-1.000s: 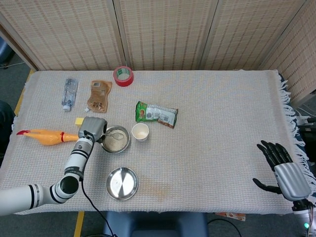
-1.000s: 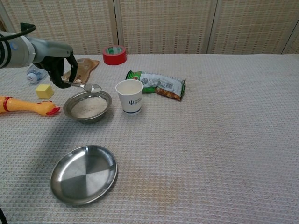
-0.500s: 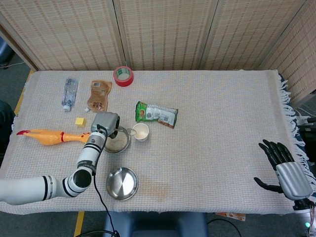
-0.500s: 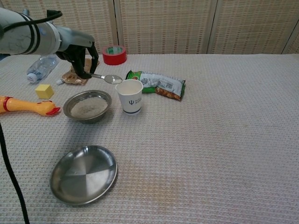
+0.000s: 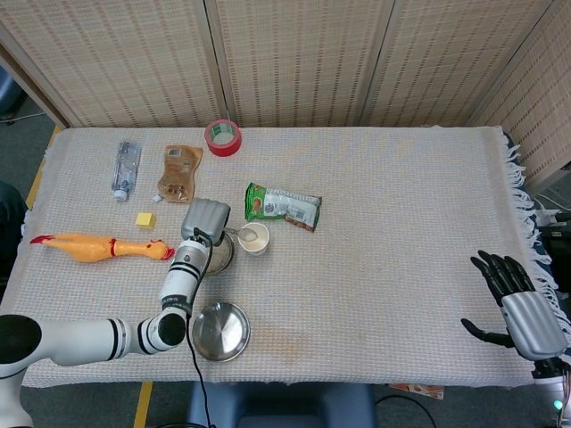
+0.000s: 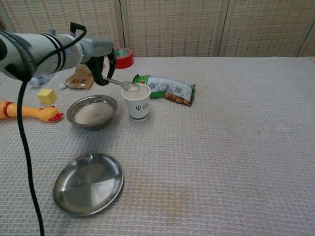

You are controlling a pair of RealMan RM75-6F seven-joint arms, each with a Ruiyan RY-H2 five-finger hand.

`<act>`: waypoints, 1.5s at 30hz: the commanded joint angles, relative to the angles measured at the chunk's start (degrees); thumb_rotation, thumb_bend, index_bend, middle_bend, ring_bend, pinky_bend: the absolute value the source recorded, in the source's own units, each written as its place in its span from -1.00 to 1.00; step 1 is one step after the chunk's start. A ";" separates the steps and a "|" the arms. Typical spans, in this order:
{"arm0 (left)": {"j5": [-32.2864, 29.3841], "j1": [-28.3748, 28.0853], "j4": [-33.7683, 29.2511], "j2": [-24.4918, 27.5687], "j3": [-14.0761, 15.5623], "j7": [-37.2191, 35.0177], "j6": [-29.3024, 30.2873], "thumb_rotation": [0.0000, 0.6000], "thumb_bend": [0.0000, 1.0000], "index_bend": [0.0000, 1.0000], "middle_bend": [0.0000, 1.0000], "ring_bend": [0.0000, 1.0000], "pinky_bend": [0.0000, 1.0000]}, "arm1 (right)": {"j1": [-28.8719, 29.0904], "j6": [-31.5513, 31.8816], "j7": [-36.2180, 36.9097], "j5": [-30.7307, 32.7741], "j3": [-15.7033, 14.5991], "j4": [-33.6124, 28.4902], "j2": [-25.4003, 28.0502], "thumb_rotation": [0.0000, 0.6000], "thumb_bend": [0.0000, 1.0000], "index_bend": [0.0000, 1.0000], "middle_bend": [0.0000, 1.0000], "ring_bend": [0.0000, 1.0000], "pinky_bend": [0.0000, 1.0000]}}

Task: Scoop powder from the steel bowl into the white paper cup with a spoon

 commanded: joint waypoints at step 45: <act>49.24 11.41 37.48 -25.31 11.80 9.06 22.26 1.00 -0.23 0.21 1.00 1.00 1.00 | -0.56 1.25 0.44 -0.67 0.01 -0.02 0.44 0.74 -0.77 -1.00 -1.00 -1.00 -1.00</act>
